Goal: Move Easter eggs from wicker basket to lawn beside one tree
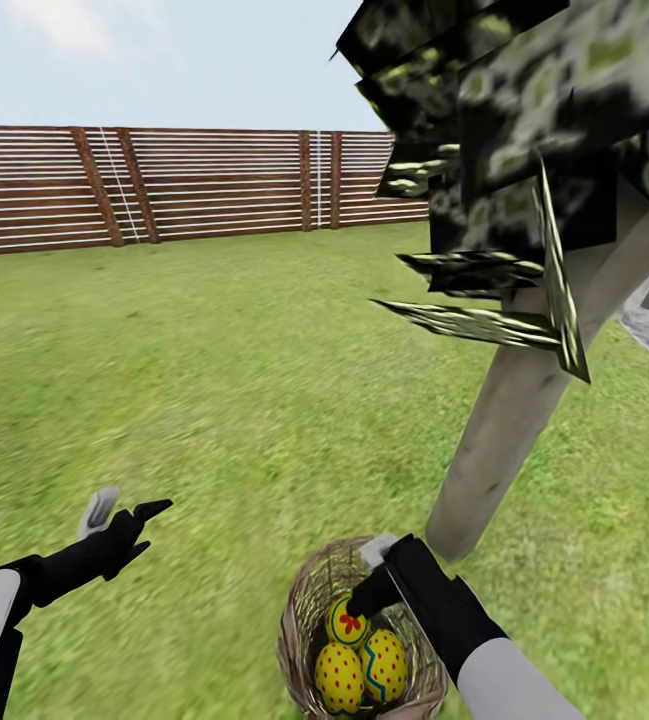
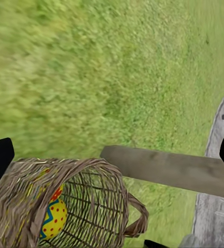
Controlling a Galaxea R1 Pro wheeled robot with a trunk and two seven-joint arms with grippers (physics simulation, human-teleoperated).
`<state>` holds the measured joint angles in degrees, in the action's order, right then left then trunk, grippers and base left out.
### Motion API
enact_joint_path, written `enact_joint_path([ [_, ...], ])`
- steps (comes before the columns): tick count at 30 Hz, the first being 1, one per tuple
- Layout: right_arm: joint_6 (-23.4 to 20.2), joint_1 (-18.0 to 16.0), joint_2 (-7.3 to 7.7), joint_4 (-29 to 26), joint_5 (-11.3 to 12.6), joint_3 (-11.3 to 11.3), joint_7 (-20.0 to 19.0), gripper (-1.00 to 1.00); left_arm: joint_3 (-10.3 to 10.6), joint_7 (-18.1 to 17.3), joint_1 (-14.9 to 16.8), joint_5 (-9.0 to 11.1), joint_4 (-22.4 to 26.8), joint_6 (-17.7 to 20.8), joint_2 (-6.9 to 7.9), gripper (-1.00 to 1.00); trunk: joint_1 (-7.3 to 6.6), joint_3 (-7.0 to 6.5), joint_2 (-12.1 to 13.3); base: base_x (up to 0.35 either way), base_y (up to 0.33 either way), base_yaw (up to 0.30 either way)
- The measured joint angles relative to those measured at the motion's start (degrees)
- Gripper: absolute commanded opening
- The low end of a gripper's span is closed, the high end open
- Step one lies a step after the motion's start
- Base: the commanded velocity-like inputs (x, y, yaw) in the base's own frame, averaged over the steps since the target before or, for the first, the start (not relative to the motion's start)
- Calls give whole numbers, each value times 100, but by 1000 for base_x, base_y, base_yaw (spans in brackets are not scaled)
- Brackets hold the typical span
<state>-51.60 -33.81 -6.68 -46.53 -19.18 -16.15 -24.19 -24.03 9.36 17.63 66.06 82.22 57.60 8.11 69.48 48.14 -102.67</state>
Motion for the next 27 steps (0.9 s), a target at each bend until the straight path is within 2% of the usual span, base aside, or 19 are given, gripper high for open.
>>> enact_joint_path([
  [27, 231, -32, -8, 19, 15, 25, 93, 100, -9, 0, 0, 1, -9, 5, 7, 100, 593, 485, -1083, 0, 0, 0],
])
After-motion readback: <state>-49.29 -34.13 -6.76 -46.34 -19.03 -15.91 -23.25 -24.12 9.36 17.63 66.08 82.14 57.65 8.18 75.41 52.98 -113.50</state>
